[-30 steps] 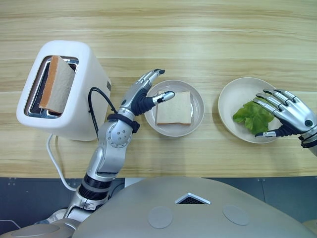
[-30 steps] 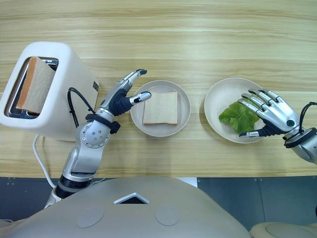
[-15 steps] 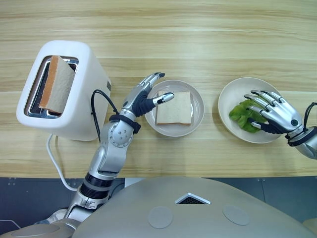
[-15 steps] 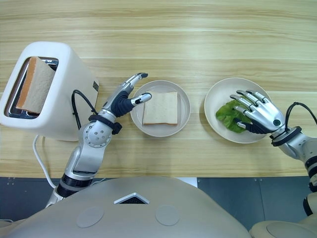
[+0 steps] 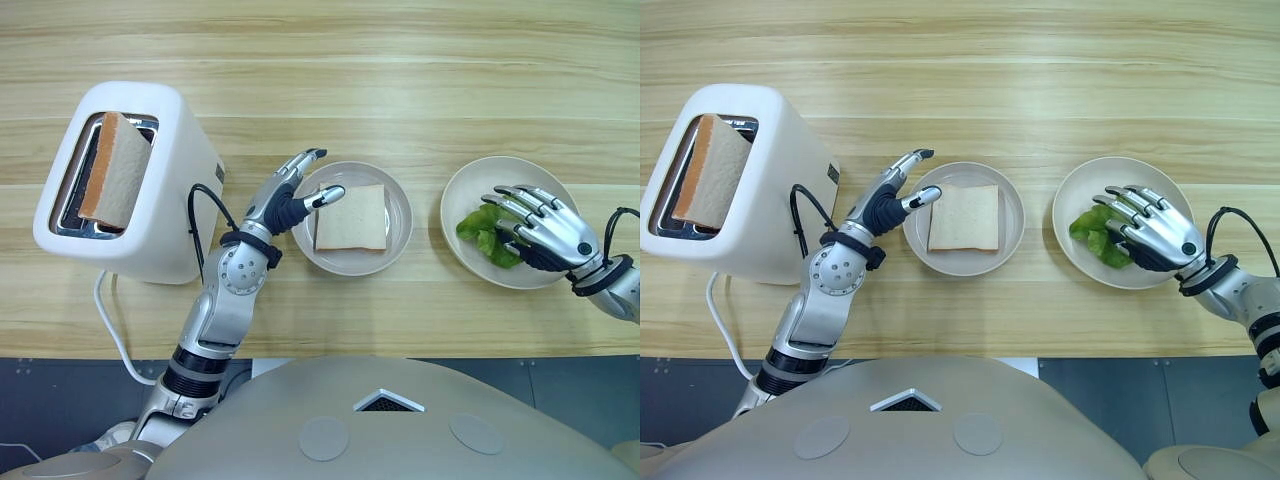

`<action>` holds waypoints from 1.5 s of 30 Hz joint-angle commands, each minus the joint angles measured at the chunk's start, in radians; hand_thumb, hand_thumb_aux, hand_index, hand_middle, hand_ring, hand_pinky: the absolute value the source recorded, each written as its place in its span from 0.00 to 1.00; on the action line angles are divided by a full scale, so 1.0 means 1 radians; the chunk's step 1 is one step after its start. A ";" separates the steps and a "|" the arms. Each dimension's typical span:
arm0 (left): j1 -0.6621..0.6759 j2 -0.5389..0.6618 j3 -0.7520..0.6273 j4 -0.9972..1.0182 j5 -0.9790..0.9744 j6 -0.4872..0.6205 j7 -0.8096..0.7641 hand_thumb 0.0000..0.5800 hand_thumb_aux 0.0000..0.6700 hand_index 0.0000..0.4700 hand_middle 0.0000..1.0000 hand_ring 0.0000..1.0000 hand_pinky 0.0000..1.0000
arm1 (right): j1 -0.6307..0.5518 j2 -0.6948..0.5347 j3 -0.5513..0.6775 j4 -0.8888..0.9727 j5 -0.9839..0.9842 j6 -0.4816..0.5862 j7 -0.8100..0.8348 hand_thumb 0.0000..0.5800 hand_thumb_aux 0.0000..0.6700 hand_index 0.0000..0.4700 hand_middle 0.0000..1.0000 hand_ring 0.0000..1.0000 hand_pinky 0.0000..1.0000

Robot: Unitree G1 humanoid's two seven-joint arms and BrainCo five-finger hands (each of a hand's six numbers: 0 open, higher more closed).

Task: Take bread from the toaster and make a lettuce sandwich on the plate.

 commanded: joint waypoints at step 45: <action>0.012 -0.003 -0.011 0.034 -0.017 -0.008 0.014 0.00 0.00 0.00 0.00 0.00 0.00 | 0.047 -0.030 -0.026 -0.141 0.039 -0.090 0.090 1.00 1.00 1.00 0.08 0.08 0.08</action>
